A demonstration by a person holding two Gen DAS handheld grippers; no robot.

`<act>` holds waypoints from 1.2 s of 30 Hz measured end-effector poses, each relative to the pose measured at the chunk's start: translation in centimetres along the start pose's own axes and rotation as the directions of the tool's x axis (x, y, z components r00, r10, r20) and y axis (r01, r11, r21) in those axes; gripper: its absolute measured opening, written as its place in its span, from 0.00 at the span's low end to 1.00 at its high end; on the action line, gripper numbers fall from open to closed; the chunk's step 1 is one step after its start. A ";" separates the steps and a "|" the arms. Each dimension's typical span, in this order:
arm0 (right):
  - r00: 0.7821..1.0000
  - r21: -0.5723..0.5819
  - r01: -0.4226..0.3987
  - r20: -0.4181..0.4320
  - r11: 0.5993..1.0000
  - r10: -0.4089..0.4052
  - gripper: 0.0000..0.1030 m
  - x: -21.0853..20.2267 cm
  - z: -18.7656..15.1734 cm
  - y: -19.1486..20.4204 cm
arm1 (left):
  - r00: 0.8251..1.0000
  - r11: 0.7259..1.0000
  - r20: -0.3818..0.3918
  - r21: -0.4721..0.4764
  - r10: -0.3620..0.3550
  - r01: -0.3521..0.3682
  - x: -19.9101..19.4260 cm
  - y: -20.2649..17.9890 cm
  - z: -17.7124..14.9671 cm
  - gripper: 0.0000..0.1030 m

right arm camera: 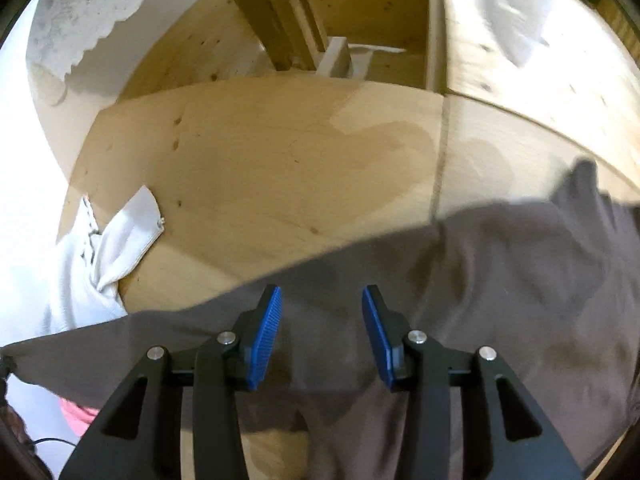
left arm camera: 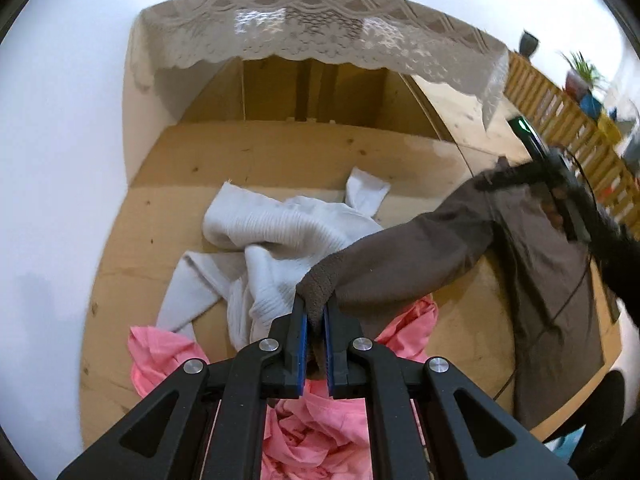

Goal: Fold clothes

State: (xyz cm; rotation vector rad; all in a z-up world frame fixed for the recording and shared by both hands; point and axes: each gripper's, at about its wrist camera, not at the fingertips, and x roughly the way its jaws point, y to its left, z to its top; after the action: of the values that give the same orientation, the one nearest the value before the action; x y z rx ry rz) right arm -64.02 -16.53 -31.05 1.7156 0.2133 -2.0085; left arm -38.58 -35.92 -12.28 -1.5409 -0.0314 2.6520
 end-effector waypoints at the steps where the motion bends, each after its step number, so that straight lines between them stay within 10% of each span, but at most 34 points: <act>1: 0.999 -0.035 0.046 -0.015 0.998 -0.046 0.40 -0.6 0.3 1.4 | 1.000 1.000 -0.015 0.008 0.012 -0.011 0.3 -0.1 0.1 0.06; 6: 0.988 -0.066 0.106 -0.103 0.992 -0.113 0.40 1.6 0.1 1.5 | 0.998 1.000 -0.051 0.008 0.026 -0.026 1.4 0.1 0.2 0.06; 9: 0.980 -0.047 0.193 0.052 0.980 -0.190 0.42 1.9 1.4 0.4 | 0.999 1.000 -0.041 -0.012 0.018 -0.019 1.7 0.2 0.4 0.06; 14: 0.988 0.073 0.041 0.146 0.996 -0.051 0.42 -1.1 0.3 -1.8 | 0.998 0.999 -0.059 -0.009 0.034 -0.034 2.6 -0.1 0.5 0.06; 16: 0.985 -0.005 -0.023 0.170 1.000 0.024 0.38 -3.5 -3.4 -0.9 | 0.997 0.999 -0.070 -0.014 0.030 -0.031 2.9 0.1 0.4 0.06; 18: 0.988 -0.110 -0.056 0.136 0.992 0.071 0.06 -5.0 -9.4 0.1 | 0.998 1.000 -0.063 -0.018 0.017 -0.018 2.6 0.2 0.2 0.06; 26: 0.999 -0.284 -0.018 0.025 0.959 0.027 0.05 -3.0 -29.9 3.5 | 0.998 1.000 -0.060 -0.025 -0.012 0.011 1.2 -0.7 -1.4 0.06; 32: 0.999 -0.498 -0.039 0.008 0.866 0.050 0.06 -2.0 -34.5 9.0 | 0.997 1.000 -0.076 -0.016 -0.004 0.002 0.5 -1.5 -1.7 0.06; 36: 0.991 -0.343 -0.099 0.054 0.934 0.125 0.06 -3.4 -30.1 4.4 | 0.997 1.000 -0.079 -0.020 0.004 -0.006 0.4 -1.3 -1.7 0.06</act>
State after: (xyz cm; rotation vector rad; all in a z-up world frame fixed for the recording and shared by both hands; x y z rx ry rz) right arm -35.09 -6.83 -32.88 1.4016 0.4031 -1.8242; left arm -37.25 -34.60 -13.41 -1.6522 -0.0494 2.6000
